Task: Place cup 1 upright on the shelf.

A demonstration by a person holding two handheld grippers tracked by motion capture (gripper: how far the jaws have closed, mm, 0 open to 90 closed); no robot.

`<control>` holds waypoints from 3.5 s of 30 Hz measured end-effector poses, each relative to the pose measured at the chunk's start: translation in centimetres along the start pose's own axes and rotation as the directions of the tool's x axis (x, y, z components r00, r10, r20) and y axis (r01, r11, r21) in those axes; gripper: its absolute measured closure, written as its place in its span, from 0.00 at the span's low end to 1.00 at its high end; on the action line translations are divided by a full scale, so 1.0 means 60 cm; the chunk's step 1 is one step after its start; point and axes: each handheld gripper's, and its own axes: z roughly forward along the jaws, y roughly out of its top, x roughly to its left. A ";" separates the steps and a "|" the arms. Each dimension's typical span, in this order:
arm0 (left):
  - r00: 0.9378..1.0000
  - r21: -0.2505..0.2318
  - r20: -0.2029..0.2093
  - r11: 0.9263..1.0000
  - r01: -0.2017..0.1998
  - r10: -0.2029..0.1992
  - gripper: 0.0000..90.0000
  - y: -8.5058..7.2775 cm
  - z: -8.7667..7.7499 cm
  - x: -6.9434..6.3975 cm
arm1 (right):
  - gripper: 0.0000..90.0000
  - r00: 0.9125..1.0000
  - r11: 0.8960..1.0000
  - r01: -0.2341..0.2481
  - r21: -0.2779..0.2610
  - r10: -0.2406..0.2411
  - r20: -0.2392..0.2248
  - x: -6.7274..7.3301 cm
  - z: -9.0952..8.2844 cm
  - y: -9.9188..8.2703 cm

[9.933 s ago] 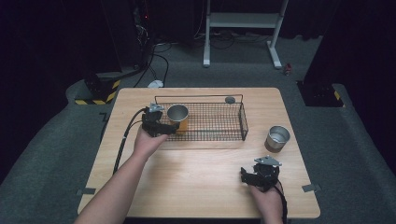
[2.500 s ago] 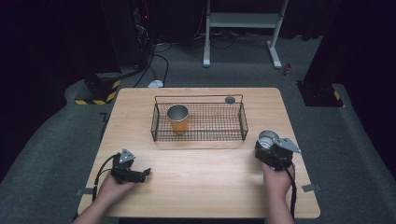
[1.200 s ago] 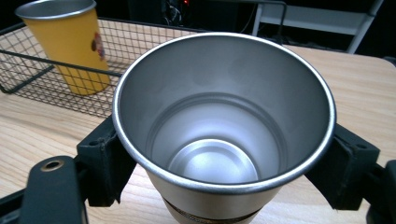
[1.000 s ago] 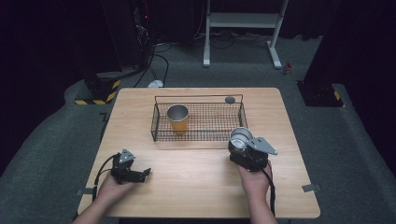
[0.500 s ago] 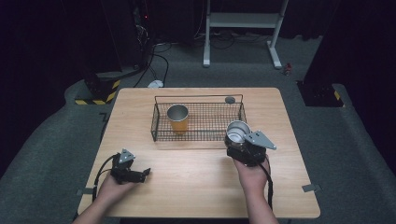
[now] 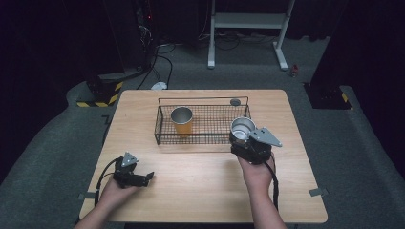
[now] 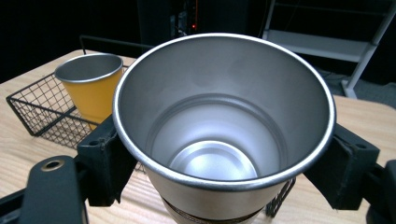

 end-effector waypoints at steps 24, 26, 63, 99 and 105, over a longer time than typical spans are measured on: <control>1.000 0.002 0.000 1.000 -0.003 0.003 0.01 -0.001 -0.001 0.001 | 0.20 1.000 1.000 0.018 -0.007 -0.018 0.021 -0.004 0.040 0.029; 1.000 0.002 -0.001 1.000 -0.002 0.002 0.01 -0.001 -0.001 0.001 | 0.20 1.000 1.000 0.020 -0.008 -0.020 0.020 -0.003 0.043 0.031; 1.000 0.003 0.000 1.000 -0.002 0.002 0.01 -0.001 -0.001 0.001 | 0.21 0.999 0.999 0.016 0.028 -0.017 0.033 -0.005 0.111 0.073; 1.000 0.003 -0.002 1.000 -0.001 0.001 0.01 -0.001 -0.001 0.001 | 0.21 1.000 0.994 0.007 0.110 -0.007 0.003 0.021 0.190 0.094; 1.000 0.002 -0.001 1.000 0.000 0.000 0.01 -0.001 -0.001 0.001 | 0.21 1.000 0.991 0.002 0.135 -0.002 0.005 0.022 0.205 0.086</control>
